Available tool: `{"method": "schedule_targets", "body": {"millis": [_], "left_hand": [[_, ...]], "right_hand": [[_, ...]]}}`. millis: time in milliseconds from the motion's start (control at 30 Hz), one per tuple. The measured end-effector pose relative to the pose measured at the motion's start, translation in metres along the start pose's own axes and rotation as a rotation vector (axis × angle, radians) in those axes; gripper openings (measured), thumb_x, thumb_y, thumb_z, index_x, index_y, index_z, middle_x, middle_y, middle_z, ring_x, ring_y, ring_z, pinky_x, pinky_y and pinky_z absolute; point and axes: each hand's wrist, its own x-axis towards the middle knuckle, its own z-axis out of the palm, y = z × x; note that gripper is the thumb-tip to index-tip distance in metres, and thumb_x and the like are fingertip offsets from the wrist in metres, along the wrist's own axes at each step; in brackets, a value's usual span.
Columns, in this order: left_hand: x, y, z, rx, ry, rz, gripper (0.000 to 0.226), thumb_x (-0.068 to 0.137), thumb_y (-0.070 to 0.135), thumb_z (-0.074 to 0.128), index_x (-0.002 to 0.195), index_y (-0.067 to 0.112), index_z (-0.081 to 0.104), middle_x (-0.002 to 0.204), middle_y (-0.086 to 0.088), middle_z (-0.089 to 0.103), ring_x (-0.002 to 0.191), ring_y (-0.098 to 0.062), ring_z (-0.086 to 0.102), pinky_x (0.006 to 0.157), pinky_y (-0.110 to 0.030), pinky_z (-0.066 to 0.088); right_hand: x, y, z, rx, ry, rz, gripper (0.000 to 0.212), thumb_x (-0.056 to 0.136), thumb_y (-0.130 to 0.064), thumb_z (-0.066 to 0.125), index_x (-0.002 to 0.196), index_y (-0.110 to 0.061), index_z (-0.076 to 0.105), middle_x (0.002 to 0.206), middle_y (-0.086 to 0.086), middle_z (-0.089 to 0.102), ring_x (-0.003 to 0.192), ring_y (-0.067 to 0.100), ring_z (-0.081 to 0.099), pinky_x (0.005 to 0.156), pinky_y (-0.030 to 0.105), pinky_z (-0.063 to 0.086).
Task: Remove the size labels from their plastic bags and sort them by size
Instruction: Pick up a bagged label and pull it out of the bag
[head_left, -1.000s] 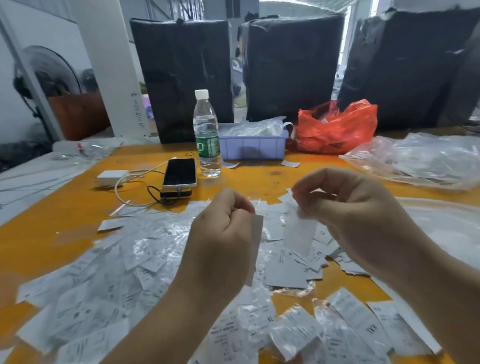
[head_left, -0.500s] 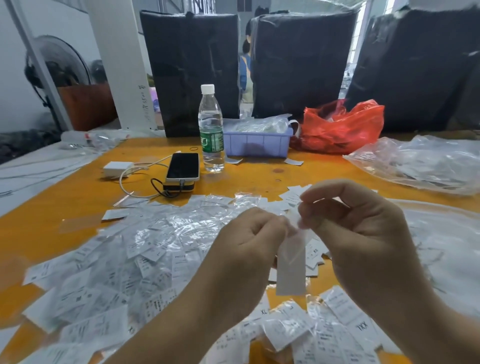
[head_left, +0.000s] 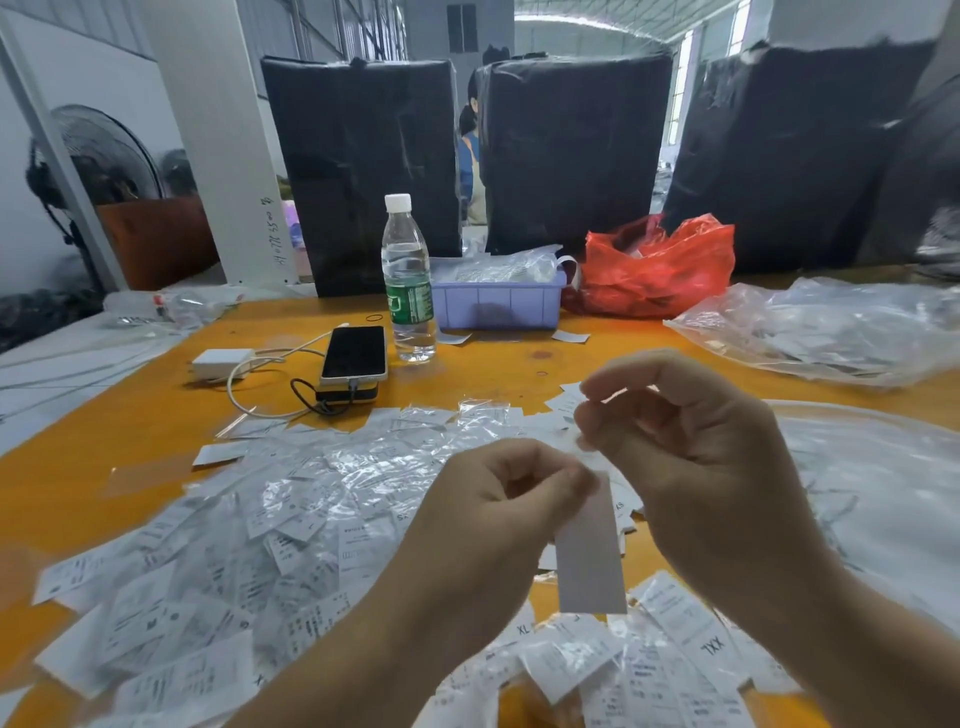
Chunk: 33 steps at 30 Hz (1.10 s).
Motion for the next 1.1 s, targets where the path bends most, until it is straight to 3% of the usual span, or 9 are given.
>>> {"method": "schedule_targets", "body": {"millis": [133,233,433,500,600,800,867,967,1100], "left_hand": [[0.0,-0.001,-0.006,0.063,0.093,0.056,0.014,0.083,0.039,0.074,0.079,0.026,0.072,0.076,-0.005,0.069,0.076,-0.023,0.066,0.063,-0.025,0.052],[0.0,-0.001,-0.006,0.059,0.131,0.084,0.013,0.077,0.036,0.078,0.077,0.025,0.071,0.063,0.003,0.062,0.061,-0.01,0.057,0.056,-0.017,0.045],[0.0,-0.001,-0.003,0.035,0.128,0.086,0.034,0.061,0.054,0.076,0.07,0.022,0.069,0.059,0.008,0.06,0.057,-0.007,0.058,0.05,-0.014,0.043],[0.001,-0.001,-0.002,0.004,0.129,0.047,0.029,0.06,0.048,0.079,0.069,0.022,0.069,0.061,0.004,0.063,0.06,-0.018,0.063,0.052,-0.017,0.046],[0.001,-0.002,-0.002,-0.027,0.116,-0.003,0.025,0.059,0.042,0.081,0.065,0.022,0.066,0.061,0.005,0.063,0.056,-0.009,0.06,0.05,-0.018,0.045],[0.0,0.001,-0.002,-0.089,0.027,-0.043,0.033,0.053,0.038,0.088,0.059,0.019,0.062,0.06,0.003,0.061,0.055,-0.013,0.056,0.053,-0.028,0.047],[0.001,0.003,-0.003,-0.133,-0.008,-0.06,0.031,0.052,0.029,0.089,0.057,0.016,0.06,0.056,0.005,0.059,0.055,-0.012,0.055,0.054,-0.024,0.047],[0.003,0.006,-0.008,-0.072,0.001,-0.095,0.043,0.039,0.038,0.095,0.055,0.019,0.059,0.064,-0.007,0.049,0.062,-0.018,0.048,0.063,-0.032,0.043],[0.003,0.008,-0.011,-0.086,-0.017,-0.116,0.036,0.038,0.036,0.088,0.052,0.018,0.06,0.064,-0.007,0.064,0.059,-0.017,0.06,0.057,-0.028,0.053]], "right_hand": [[0.007,0.003,-0.013,-0.041,-0.157,0.147,0.016,0.083,-0.043,0.069,0.093,-0.031,0.069,0.086,-0.007,0.07,0.082,0.009,0.065,0.077,0.029,0.05],[0.005,0.009,-0.022,-0.005,-0.344,0.268,0.024,0.081,-0.044,0.057,0.092,-0.028,0.071,0.082,-0.002,0.069,0.079,0.015,0.063,0.076,0.032,0.049],[-0.005,0.014,-0.024,0.364,-0.501,0.507,0.024,0.076,-0.026,0.07,0.094,-0.011,0.074,0.078,0.007,0.069,0.069,0.021,0.064,0.065,0.03,0.054],[-0.005,0.015,-0.027,0.426,-0.488,0.549,0.024,0.072,-0.015,0.071,0.094,-0.007,0.073,0.078,0.013,0.069,0.066,0.025,0.064,0.063,0.03,0.054],[-0.008,0.016,-0.027,0.421,-0.511,0.581,0.024,0.067,-0.007,0.071,0.091,-0.007,0.074,0.08,0.017,0.07,0.066,0.025,0.063,0.062,0.03,0.053],[-0.016,0.015,-0.017,0.326,-0.519,0.527,0.012,0.067,-0.008,0.07,0.078,-0.007,0.073,0.068,0.011,0.066,0.057,0.017,0.057,0.057,0.025,0.048],[-0.015,0.017,-0.019,0.278,-0.469,0.528,0.01,0.064,-0.008,0.066,0.071,-0.01,0.072,0.065,0.008,0.065,0.057,0.015,0.056,0.055,0.024,0.047],[-0.009,0.021,-0.027,0.265,-0.354,0.558,0.012,0.061,-0.011,0.059,0.067,-0.011,0.069,0.071,0.012,0.063,0.064,0.023,0.054,0.057,0.027,0.047],[-0.004,0.021,-0.03,0.419,-0.305,0.583,0.017,0.064,-0.01,0.055,0.067,-0.013,0.072,0.074,0.018,0.064,0.065,0.027,0.058,0.055,0.033,0.054]]}}
